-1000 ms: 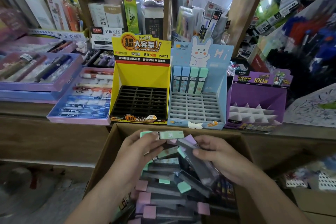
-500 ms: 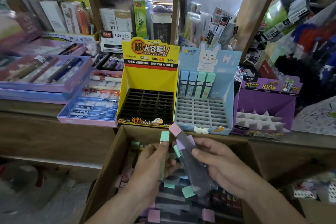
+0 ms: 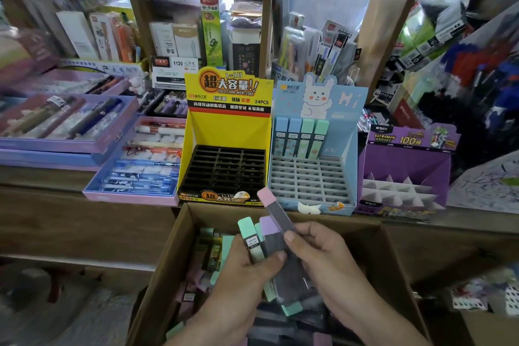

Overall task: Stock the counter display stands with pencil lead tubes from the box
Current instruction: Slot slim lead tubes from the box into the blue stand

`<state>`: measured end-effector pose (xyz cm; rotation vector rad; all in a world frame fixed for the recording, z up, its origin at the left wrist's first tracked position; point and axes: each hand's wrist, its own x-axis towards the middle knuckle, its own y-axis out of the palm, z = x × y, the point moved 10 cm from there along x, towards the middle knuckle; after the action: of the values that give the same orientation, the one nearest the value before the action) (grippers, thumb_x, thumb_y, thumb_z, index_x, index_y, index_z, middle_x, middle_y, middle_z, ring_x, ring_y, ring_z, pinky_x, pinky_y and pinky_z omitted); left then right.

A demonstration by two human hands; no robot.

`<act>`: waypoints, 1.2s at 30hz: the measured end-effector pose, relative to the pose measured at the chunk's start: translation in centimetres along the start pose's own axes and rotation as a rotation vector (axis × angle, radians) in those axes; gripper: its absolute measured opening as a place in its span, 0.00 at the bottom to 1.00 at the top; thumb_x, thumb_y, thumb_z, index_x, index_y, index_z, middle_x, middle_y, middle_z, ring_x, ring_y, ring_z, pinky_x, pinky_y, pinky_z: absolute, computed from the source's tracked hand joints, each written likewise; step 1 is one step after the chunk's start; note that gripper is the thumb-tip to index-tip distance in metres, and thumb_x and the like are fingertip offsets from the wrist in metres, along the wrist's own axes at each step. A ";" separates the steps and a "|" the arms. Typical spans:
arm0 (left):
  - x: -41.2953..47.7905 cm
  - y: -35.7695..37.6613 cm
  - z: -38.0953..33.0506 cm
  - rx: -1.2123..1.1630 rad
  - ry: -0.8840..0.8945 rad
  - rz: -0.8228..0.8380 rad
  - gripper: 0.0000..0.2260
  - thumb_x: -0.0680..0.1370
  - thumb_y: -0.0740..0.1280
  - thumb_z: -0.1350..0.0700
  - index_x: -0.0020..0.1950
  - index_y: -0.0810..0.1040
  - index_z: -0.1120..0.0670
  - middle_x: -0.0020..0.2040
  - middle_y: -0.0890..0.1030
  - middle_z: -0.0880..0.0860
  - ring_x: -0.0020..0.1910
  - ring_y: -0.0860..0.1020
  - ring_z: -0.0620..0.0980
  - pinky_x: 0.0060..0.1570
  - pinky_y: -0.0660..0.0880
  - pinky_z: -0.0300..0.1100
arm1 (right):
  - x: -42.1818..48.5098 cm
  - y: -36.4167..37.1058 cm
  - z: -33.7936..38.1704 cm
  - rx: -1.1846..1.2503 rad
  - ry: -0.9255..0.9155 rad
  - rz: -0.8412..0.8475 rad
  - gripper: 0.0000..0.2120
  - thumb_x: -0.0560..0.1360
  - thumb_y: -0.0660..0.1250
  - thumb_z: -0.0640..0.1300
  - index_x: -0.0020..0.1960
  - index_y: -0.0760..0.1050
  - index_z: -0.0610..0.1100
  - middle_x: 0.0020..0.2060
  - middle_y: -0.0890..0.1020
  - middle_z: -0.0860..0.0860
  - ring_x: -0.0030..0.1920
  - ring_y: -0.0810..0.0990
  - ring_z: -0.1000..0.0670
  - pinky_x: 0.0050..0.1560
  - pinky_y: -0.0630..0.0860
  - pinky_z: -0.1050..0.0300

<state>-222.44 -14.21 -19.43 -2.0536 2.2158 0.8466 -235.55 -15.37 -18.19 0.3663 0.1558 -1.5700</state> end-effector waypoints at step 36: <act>0.5 -2.6 -2.2 -0.110 0.030 -0.139 0.12 0.76 0.69 0.67 0.57 0.81 0.57 0.46 0.87 0.59 0.42 0.87 0.58 0.37 0.83 0.51 | 0.1 -2.4 5.3 0.419 -0.088 0.004 0.15 0.67 0.73 0.33 0.54 0.84 0.31 0.52 0.85 0.31 0.48 0.87 0.38 0.44 0.85 0.54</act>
<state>-219.31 -15.47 -18.71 -2.2522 2.0542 0.9507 -238.65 -17.04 -13.57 0.6212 -0.2467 -1.6077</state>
